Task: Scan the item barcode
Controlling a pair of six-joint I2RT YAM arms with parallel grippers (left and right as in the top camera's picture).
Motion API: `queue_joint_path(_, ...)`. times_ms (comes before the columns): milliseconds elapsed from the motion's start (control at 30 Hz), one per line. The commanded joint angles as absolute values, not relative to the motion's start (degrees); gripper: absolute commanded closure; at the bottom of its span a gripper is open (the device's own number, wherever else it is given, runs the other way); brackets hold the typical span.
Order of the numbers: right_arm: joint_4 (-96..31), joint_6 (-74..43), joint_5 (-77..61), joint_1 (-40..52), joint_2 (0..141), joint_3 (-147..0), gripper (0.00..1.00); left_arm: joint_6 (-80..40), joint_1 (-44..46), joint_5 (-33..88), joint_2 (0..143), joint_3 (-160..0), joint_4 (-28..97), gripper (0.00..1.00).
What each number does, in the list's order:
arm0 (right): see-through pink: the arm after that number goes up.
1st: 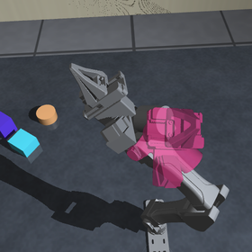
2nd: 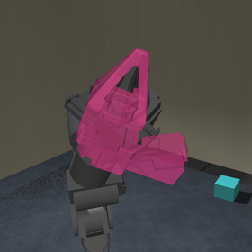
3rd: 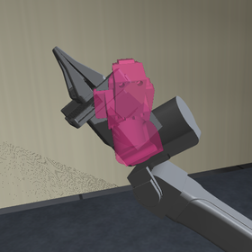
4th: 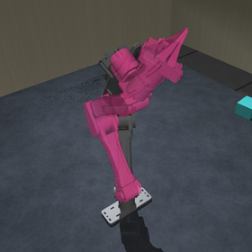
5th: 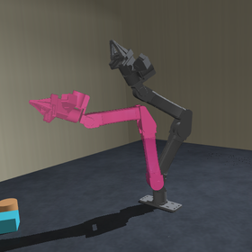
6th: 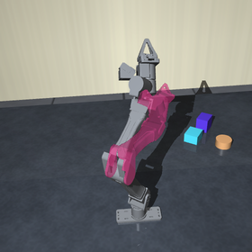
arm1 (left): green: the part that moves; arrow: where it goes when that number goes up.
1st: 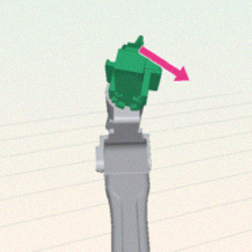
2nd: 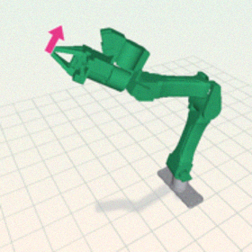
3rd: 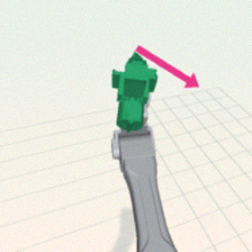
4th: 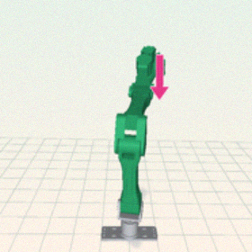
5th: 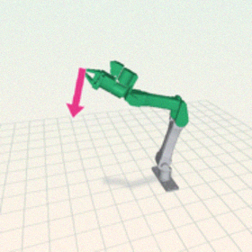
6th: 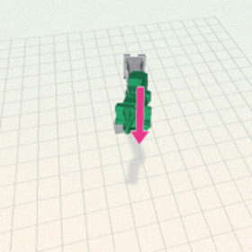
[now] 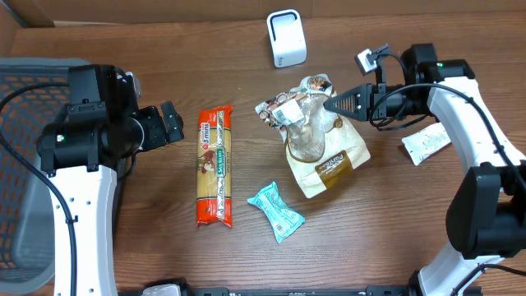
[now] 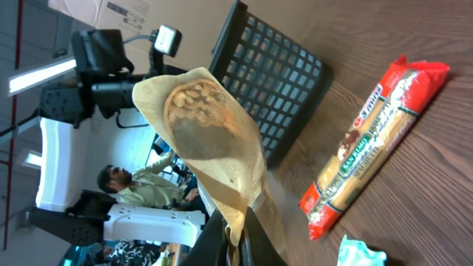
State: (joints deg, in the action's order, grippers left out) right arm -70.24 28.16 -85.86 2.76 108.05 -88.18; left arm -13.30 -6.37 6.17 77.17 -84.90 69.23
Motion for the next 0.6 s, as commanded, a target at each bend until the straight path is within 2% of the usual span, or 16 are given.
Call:
queue_joint_path(0, -70.50, 26.24, -89.93, 2.76, 105.41, -92.29, 0.96, -12.40, -6.35, 5.78, 77.58, -85.97, 69.12, 0.01)
queue_joint_path(467, -71.22, 25.26, -82.96, 4.12, 105.36, -95.15, 0.96, -12.40, -6.35, 5.78, 77.58, -85.97, 69.14, 0.01)
queue_joint_path(567, -69.97, 18.81, -72.84, 5.37, 105.36, -97.32, 0.96, -12.40, -6.35, 5.78, 77.58, -85.97, 69.12, 0.00)
